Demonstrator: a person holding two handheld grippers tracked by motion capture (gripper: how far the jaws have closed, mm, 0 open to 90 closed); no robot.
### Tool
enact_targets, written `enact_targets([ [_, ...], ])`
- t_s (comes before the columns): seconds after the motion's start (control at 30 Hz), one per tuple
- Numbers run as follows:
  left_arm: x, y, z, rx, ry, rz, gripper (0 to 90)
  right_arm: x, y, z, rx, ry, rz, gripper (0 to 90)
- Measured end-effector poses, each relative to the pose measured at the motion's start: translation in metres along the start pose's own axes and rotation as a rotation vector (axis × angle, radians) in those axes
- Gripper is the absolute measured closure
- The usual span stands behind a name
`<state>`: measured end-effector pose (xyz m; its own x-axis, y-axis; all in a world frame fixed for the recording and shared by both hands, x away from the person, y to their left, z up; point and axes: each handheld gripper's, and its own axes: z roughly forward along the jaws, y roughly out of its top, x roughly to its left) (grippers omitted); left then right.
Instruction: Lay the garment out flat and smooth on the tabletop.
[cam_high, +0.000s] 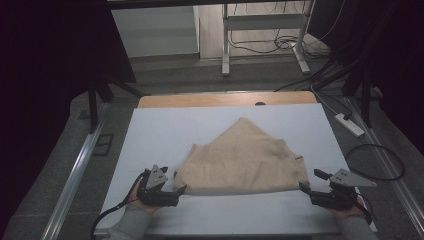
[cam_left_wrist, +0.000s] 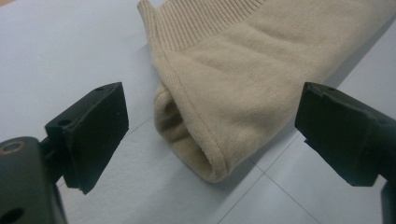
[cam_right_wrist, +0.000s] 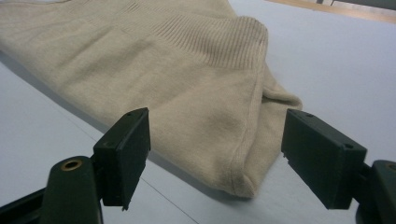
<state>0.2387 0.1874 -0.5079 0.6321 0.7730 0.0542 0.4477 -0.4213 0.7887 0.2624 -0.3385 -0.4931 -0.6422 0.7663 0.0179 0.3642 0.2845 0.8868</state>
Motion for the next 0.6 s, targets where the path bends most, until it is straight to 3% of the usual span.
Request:
enact_targets([
  [0.17, 0.0007, -0.0004, 0.0021, 0.020, -0.003, -0.001, 10.2, -0.0011, -0.0019, 0.0010, 0.013, -0.011, 0.001, 23.9],
  [0.6, 0.0028, -0.0012, 0.0019, 0.020, 0.001, -0.005, 13.6, -0.0017, -0.0034, 0.0020, 0.031, -0.031, -0.012, 23.5],
])
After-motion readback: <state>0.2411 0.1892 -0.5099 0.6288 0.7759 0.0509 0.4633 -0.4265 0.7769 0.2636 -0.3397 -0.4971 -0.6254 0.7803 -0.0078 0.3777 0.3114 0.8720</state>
